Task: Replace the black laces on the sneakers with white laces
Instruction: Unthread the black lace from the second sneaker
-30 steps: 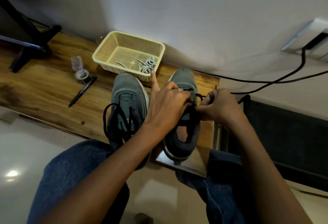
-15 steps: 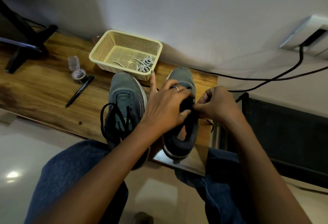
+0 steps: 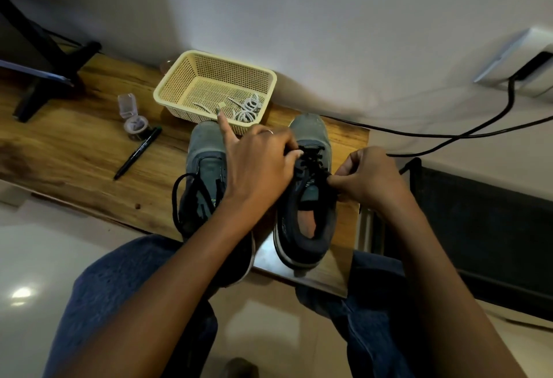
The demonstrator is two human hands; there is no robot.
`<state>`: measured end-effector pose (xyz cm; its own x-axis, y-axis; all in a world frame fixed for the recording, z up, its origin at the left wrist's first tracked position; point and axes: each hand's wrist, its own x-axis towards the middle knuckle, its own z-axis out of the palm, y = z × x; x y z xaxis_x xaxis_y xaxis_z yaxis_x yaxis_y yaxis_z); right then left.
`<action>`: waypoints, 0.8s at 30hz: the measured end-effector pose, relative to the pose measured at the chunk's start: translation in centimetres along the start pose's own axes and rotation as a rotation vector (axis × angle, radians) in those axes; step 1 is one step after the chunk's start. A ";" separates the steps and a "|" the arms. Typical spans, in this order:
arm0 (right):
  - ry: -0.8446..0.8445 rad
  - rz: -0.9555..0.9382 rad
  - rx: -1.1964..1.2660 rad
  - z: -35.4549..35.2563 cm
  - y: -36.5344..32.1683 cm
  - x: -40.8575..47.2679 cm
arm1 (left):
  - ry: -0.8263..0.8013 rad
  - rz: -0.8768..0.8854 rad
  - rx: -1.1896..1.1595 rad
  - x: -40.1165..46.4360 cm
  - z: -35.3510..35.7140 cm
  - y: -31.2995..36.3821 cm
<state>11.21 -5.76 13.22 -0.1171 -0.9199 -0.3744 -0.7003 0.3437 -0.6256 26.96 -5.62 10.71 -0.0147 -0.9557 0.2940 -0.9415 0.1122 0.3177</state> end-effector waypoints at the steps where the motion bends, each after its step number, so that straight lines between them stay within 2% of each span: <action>1: 0.003 -0.002 -0.005 0.0 0.0 0.0 | -0.025 -0.012 -0.009 0.0 0.1 -0.1; 3: 0.008 -0.007 -0.013 0.0 0.1 0.1 | -0.109 0.021 -0.052 -0.1 0.3 0.0; 7: 0.019 -0.028 -0.034 0.4 0.1 0.2 | -0.270 0.225 0.002 -0.6 0.9 0.6; 14: 0.018 -0.025 -0.033 0.2 0.0 0.0 | -0.082 0.218 -0.077 -0.6 1.3 1.2; 19: 0.026 -0.017 -0.014 0.0 -0.1 0.0 | 0.071 0.097 -0.113 -0.2 0.9 0.4; 22: 0.020 -0.014 -0.012 0.1 0.0 0.1 | 0.019 -0.016 -0.077 -0.1 0.7 0.2; 24: 0.025 -0.018 -0.012 0.1 0.2 0.1 | -0.047 -0.014 -0.085 -0.1 0.8 0.4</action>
<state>11.14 -5.82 13.01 -0.1218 -0.9304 -0.3457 -0.7110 0.3248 -0.6237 26.27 -5.66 10.05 -0.0195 -0.9688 0.2469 -0.9100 0.1195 0.3970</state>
